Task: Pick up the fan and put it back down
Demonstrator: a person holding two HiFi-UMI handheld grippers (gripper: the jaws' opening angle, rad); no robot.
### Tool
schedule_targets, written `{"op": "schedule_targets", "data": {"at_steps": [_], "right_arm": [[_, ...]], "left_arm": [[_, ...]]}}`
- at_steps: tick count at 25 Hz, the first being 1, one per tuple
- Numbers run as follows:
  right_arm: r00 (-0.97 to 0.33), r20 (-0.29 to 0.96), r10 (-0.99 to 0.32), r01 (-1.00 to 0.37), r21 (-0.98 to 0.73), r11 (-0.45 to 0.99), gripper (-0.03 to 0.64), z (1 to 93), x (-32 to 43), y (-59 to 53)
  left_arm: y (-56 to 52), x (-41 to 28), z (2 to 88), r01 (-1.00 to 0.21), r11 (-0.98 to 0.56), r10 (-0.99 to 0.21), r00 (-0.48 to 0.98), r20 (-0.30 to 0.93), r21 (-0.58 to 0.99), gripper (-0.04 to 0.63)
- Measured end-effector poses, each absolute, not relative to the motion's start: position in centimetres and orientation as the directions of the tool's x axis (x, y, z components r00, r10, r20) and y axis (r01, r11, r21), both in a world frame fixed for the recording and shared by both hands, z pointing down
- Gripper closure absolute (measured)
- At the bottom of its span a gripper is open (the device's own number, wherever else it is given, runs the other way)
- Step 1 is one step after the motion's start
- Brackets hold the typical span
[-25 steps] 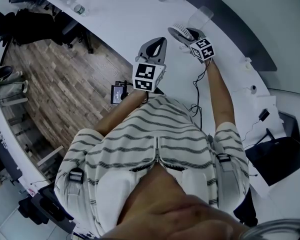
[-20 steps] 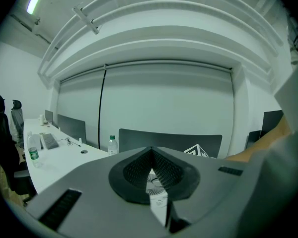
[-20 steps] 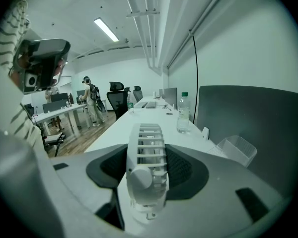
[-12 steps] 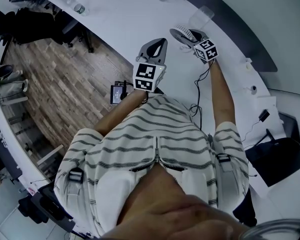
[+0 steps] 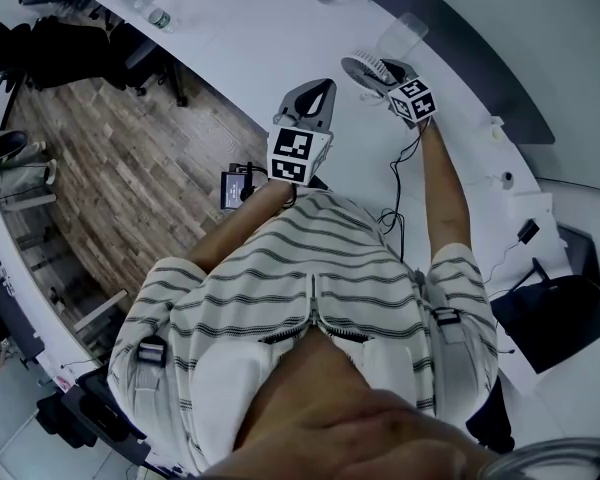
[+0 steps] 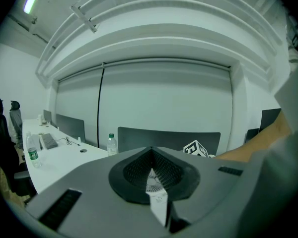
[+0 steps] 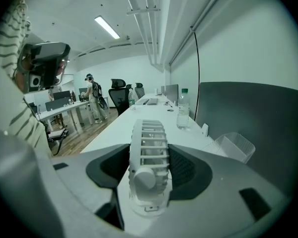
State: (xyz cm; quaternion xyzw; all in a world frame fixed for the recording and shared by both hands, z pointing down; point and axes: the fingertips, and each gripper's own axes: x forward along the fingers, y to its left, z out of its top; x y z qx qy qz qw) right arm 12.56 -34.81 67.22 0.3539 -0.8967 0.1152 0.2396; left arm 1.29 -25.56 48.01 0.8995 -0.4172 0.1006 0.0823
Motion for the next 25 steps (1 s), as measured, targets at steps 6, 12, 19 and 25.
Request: {"op": "schedule_targets", "data": {"at_steps": [6, 12, 19, 25], "right_arm": [[-0.635, 0.497, -0.592, -0.701, -0.046, 0.712, 0.393, 66.4, 13.0, -34.9], [-0.636, 0.454, -0.624, -0.710, -0.028, 0.704, 0.393, 64.5, 13.2, -34.7], [-0.623, 0.397, -0.674, -0.741, -0.025, 0.671, 0.394, 62.3, 13.7, -34.4], [-0.582, 0.347, -0.736, -0.788, -0.016, 0.615, 0.522, 60.6, 14.0, -33.9]], "left_arm": [[-25.6, 1.5, 48.4, -0.760, -0.646, -0.725, 0.639, 0.257, 0.067, 0.588], [-25.4, 1.8, 48.6, -0.752, -0.655, -0.714, 0.649, 0.263, 0.073, 0.588], [-25.3, 1.9, 48.3, -0.751, -0.657, -0.714, 0.649, 0.262, 0.071, 0.588], [-25.1, 2.3, 48.2, -0.746, -0.662, -0.710, 0.654, 0.259, 0.071, 0.588]]}}
